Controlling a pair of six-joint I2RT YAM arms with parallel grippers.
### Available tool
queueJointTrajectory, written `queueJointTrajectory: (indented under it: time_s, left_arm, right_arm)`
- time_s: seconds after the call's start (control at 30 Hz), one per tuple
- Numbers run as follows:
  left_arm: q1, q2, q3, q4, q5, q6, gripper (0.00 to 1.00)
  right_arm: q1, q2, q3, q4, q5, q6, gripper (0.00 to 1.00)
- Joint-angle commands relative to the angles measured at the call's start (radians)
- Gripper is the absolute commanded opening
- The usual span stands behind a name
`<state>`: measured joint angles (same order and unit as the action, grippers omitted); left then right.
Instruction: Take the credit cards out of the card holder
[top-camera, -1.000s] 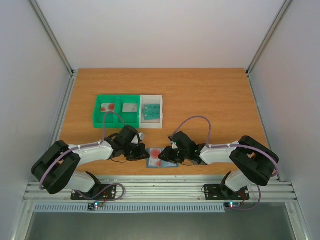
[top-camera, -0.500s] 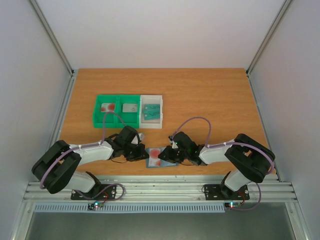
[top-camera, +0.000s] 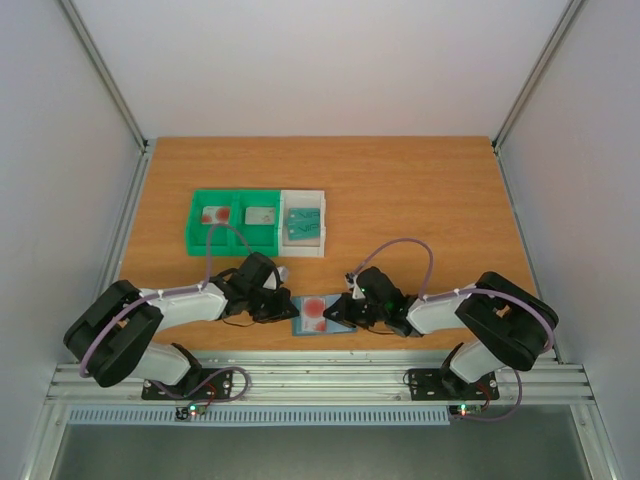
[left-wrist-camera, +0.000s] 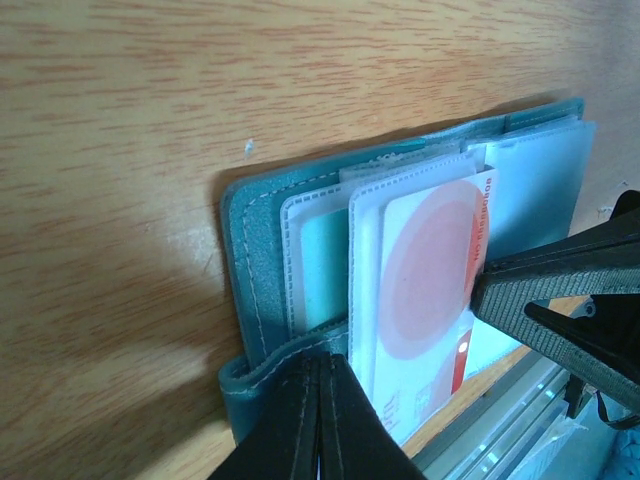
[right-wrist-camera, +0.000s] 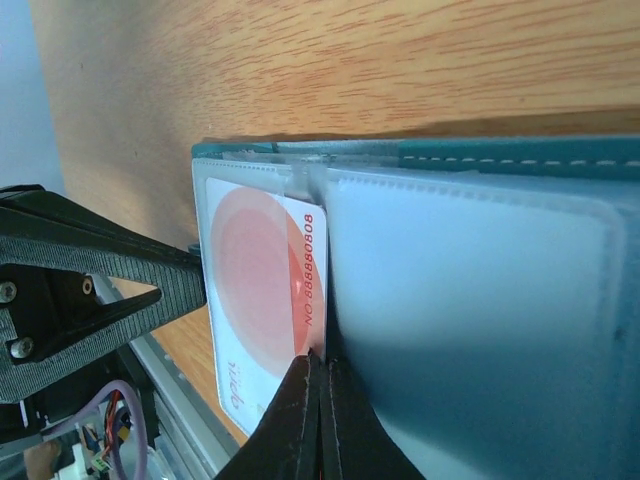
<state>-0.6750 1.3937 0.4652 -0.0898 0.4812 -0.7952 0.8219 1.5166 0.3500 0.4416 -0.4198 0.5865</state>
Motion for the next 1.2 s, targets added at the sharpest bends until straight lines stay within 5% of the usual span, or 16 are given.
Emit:
queueJointTrajectory:
  time_s: [0.0, 0.33, 0.63, 1.0, 1.17]
  left_arm:
    - [-0.004, 0.015, -0.032, -0.023, -0.082, 0.019, 0.01]
    - [-0.004, 0.026, -0.034, -0.002, -0.079, 0.000, 0.02]
    - [-0.005, -0.019, -0.023, -0.025, -0.088, -0.015, 0.04]
    - [-0.003, -0.241, 0.062, -0.179, -0.052, -0.006, 0.38]
    - [-0.004, -0.344, 0.055, -0.141, 0.009, -0.026, 0.49]
  right_arm:
    - [-0.015, -0.011, -0.040, 0.017, 0.000, 0.009, 0.01]
    - [-0.058, -0.065, -0.106, 0.063, -0.024, 0.034, 0.01]
    - [-0.065, -0.184, -0.108, -0.072, 0.023, 0.022, 0.01]
    - [-0.069, -0.416, -0.031, -0.421, 0.045, -0.099, 0.01]
    - [-0.070, -0.510, -0.033, -0.454, 0.029, -0.079, 0.01]
